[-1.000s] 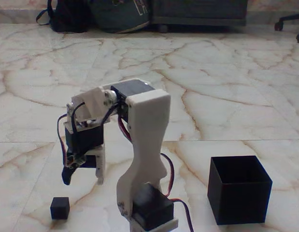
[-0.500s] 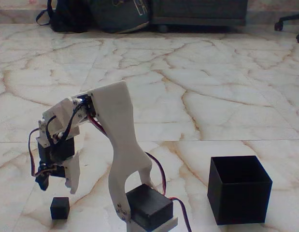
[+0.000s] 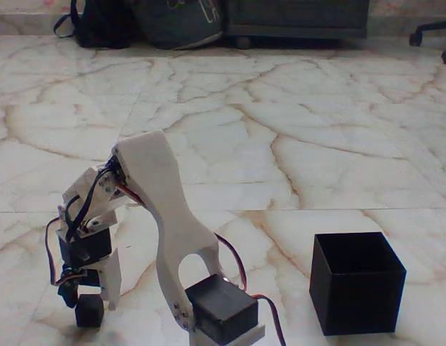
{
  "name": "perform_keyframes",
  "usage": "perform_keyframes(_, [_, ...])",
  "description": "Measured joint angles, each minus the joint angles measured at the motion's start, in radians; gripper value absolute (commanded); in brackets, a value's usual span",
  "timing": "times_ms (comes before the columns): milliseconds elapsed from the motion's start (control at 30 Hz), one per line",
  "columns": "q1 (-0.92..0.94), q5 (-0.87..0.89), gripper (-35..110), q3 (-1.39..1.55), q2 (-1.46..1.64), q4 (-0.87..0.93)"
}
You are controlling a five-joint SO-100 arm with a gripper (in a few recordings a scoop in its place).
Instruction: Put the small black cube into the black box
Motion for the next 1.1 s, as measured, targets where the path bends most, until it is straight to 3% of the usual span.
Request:
perform_keyframes(500, [-0.005,0.012,2,0.0,-0.025,-0.055])
perform_keyframes(567, [-0.005,0.008,2,0.0,0.044,0.002])
perform_keyframes(1100, [0.397,-0.305,2,-0.094,0.301,0.278])
